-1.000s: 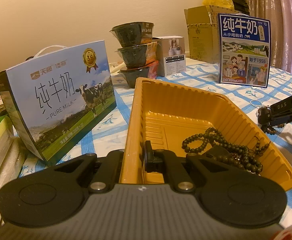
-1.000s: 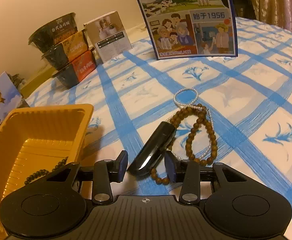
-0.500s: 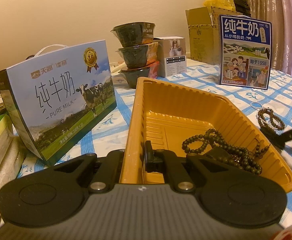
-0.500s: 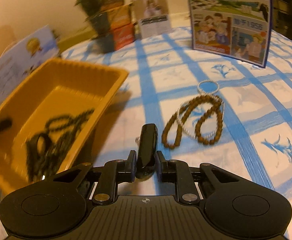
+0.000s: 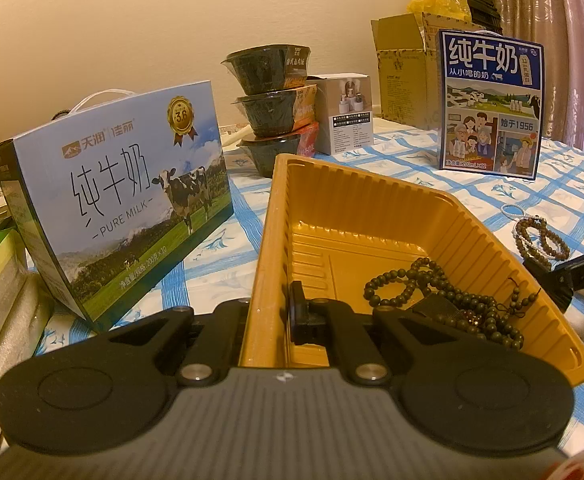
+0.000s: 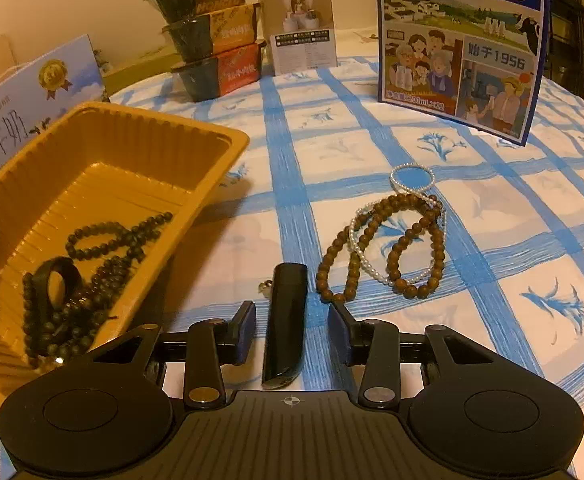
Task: Organize jewelry
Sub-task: 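Carry the black case over the tray and open the right tool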
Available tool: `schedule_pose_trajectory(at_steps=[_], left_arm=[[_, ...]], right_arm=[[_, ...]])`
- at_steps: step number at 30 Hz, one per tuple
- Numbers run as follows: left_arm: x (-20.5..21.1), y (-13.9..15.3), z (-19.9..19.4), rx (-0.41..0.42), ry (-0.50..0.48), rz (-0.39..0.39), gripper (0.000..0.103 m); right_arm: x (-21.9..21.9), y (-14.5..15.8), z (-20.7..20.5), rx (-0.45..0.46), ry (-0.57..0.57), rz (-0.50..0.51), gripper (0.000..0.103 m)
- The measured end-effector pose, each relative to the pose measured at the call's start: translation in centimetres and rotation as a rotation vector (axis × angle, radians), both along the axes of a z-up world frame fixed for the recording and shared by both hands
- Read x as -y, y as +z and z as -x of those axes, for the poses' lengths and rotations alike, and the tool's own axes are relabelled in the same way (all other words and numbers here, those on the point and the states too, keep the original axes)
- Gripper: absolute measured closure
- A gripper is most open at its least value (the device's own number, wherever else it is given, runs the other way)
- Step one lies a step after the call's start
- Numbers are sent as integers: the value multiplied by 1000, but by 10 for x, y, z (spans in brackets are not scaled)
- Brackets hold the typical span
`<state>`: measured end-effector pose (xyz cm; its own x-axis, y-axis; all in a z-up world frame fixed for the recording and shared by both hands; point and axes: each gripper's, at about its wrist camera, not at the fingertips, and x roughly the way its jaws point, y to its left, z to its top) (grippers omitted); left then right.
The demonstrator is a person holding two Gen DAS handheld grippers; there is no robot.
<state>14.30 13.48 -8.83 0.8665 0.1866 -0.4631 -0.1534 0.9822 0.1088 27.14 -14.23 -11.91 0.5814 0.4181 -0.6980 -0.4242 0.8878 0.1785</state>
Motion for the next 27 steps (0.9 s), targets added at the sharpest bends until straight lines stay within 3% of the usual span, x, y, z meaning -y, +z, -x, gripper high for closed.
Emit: schedule_pose_trajectory(at_steps=[2, 8, 14, 22, 27], left_arm=[[0, 0, 0, 0, 1, 1, 98], [0, 0, 0, 0, 1, 1, 97], [-1, 0, 0, 0, 1, 1, 97], [0, 0, 0, 0, 1, 1, 98], [-2, 1, 0, 2, 1, 5, 98]], right_arm=[[2, -3, 1, -2, 4, -1, 81], [17, 4, 9, -1, -34, -53, 82], [24, 37, 21, 28, -40, -176, 82], [-26, 69, 40, -6, 107, -353, 82], [-73, 66, 44, -38, 177, -382, 82]])
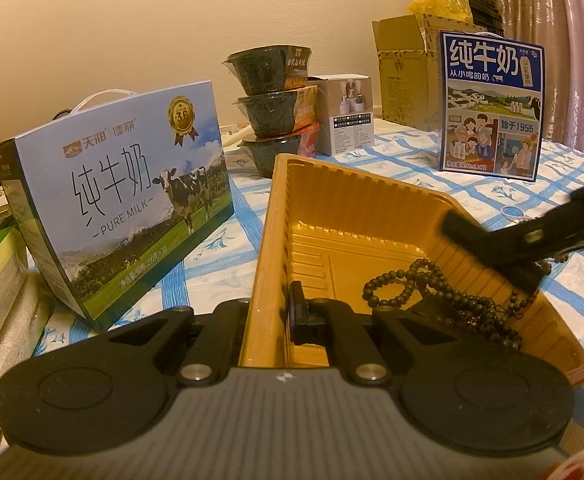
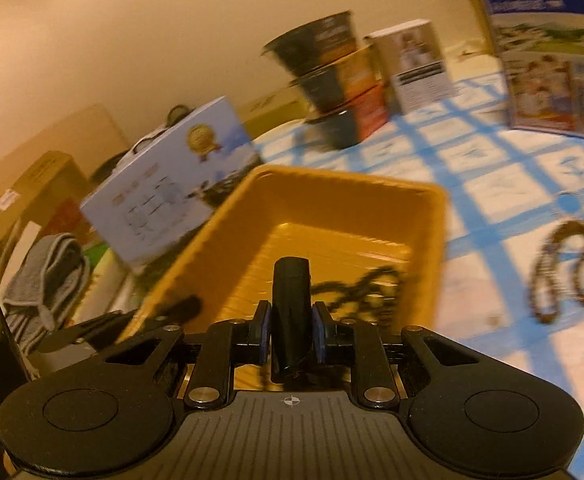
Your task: Organize jewelry
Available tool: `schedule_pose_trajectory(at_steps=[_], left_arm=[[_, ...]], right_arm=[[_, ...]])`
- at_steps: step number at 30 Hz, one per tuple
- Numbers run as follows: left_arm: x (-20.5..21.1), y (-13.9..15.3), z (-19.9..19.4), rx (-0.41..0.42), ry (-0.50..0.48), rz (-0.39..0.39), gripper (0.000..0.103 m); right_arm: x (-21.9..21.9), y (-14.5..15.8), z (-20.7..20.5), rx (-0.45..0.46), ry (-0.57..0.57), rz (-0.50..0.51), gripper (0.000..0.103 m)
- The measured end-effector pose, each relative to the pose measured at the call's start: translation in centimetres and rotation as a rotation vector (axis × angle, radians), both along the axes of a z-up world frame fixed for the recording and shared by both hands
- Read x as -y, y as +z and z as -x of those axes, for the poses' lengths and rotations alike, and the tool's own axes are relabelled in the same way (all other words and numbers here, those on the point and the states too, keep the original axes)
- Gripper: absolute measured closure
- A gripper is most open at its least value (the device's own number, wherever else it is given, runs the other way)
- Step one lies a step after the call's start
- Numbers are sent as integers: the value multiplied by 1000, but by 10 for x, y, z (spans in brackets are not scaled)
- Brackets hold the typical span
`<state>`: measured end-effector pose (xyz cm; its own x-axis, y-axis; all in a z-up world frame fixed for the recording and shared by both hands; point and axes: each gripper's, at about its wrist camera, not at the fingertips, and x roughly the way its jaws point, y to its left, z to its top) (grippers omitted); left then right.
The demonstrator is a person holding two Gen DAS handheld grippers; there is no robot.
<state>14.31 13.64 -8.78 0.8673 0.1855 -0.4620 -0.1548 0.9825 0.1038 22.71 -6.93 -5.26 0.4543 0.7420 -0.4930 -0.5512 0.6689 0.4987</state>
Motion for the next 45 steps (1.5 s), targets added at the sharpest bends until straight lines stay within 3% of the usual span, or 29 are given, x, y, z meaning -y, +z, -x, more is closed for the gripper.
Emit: schedule_pose_trajectory(at_steps=[7, 16, 20, 21, 33, 37, 41, 45], left_arm=[[-1, 2, 0, 2, -1, 4, 98], [1, 1, 0, -2, 6, 7, 98], [0, 0, 0, -3, 8, 9, 98], [0, 0, 0, -2, 7, 8, 98], [1, -1, 0, -7, 11, 4, 98], [-1, -1, 0, -8, 11, 2, 98], [0, -1, 0, -9, 10, 0, 97], [0, -2, 0, -10, 9, 0, 97]], right_arm=[[-46, -14, -6, 9, 31, 39, 82], [-46, -26, -3, 45, 47, 77, 78], [-24, -17, 4, 75, 33, 71, 56], [-17, -15, 6, 83, 24, 71, 55], [85, -29, 4, 28, -194, 172, 55], [94, -38, -2, 44, -190, 214, 55], [89, -46, -8, 87, -151, 256, 66], [81, -55, -17, 115, -123, 286, 70]])
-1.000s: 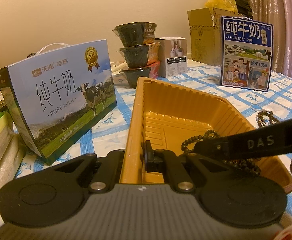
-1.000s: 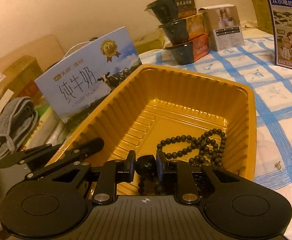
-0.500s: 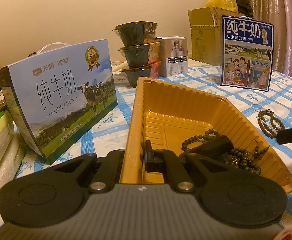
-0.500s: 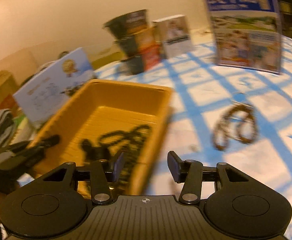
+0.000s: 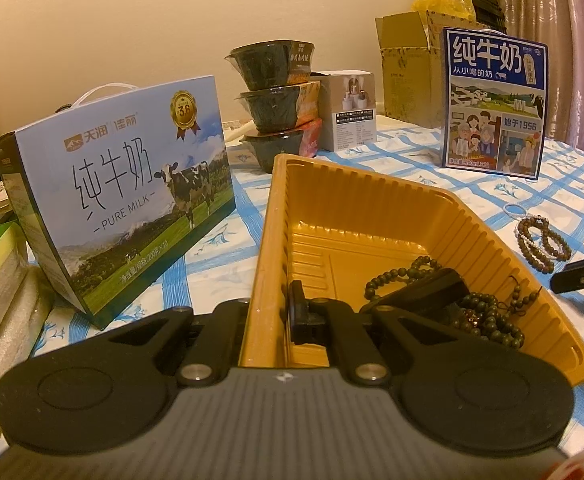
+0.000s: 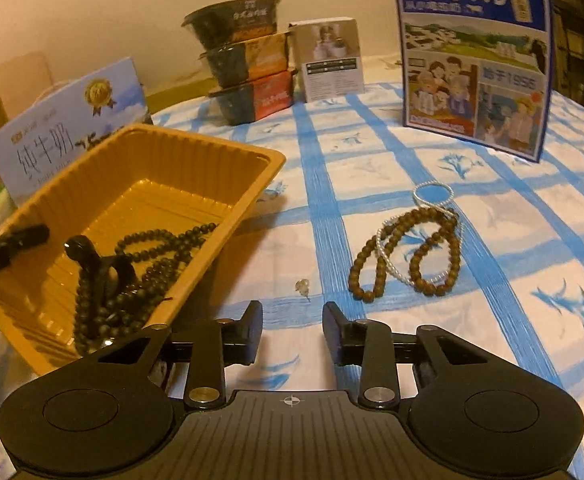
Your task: Organize jewelry
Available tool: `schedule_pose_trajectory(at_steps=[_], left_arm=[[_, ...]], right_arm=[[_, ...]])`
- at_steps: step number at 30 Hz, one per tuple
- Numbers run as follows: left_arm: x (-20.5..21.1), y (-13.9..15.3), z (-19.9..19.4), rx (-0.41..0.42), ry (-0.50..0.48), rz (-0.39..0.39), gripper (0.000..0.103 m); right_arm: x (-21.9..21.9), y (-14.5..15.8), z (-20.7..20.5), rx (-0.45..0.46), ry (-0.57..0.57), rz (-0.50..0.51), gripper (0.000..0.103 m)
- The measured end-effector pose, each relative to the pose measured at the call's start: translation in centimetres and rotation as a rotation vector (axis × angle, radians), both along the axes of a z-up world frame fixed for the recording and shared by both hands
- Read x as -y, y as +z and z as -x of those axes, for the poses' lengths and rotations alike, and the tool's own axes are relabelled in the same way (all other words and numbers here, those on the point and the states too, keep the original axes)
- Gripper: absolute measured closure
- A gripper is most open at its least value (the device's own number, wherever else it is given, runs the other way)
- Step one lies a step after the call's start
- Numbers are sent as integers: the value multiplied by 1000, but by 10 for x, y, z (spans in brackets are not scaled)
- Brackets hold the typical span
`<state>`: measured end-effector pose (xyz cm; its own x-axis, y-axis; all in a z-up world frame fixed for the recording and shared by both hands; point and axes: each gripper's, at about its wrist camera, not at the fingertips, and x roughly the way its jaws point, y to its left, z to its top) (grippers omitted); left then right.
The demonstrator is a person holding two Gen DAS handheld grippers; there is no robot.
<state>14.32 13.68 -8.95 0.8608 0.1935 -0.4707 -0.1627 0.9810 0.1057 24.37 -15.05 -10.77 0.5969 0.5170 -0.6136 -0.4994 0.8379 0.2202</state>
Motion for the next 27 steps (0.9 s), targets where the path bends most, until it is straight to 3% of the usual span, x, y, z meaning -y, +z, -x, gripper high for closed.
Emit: schedule_pose_trajectory(at_steps=[17, 20, 27], left_arm=[[1, 0, -3, 0, -3, 7, 96], [1, 0, -3, -1, -4, 5, 96], [0, 0, -3, -1, -4, 6, 97]], right_arm=[[-29, -22, -34, 55, 68, 130, 84], [-30, -23, -35, 61, 75, 133, 94], [-30, -18, -29, 93, 76, 140, 94]])
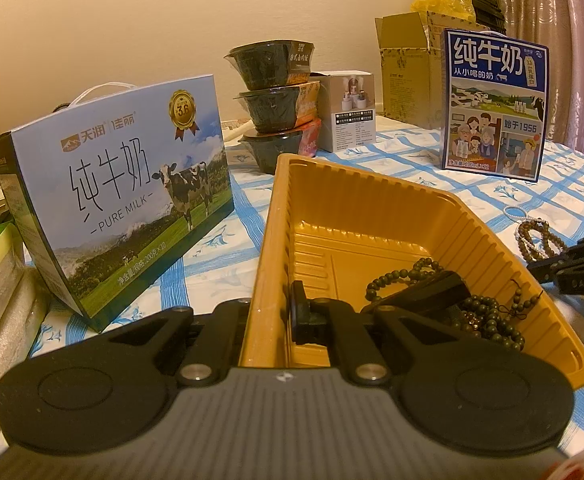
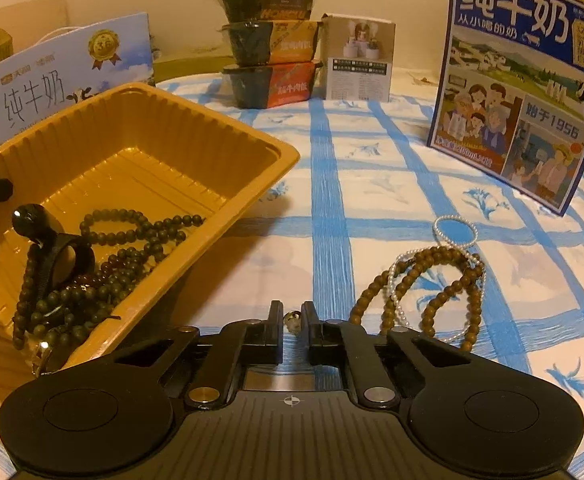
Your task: Organize jewelry
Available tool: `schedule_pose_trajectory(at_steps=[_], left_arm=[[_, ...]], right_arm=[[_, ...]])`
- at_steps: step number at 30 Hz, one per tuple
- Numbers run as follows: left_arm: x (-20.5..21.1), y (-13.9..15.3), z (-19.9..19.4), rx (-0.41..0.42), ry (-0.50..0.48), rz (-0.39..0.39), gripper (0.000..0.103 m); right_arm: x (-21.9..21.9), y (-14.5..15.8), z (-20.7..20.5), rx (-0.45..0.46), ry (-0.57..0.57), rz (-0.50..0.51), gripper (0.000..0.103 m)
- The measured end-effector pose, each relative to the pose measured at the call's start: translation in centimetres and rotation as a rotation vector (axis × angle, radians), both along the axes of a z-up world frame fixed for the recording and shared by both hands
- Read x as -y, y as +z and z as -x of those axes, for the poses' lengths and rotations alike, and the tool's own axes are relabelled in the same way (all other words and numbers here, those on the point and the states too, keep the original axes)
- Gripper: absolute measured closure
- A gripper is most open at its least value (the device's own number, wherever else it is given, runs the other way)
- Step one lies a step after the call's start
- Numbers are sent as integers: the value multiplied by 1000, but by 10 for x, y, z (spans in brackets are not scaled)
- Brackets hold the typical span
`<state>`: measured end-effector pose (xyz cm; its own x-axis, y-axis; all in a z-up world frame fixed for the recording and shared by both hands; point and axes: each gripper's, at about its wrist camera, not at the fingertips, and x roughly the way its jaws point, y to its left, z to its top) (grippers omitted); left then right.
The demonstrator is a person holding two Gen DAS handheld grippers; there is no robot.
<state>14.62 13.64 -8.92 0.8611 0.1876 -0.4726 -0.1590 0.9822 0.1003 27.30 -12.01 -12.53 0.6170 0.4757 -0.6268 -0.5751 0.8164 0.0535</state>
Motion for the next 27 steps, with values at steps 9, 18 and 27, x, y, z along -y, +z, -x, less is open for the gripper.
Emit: schedule_pose_trajectory(at_steps=[9, 18, 27], left_arm=[[0, 0, 0, 0, 0, 1, 96], [-1, 1, -1, 2, 1, 5, 97], [-2, 2, -1, 4, 7, 12, 97]], right_arm=[[-1, 47, 30, 40, 59, -147, 94], [-47, 70, 63, -14, 264, -265, 94], [-91, 45, 74, -86, 357, -236, 94]])
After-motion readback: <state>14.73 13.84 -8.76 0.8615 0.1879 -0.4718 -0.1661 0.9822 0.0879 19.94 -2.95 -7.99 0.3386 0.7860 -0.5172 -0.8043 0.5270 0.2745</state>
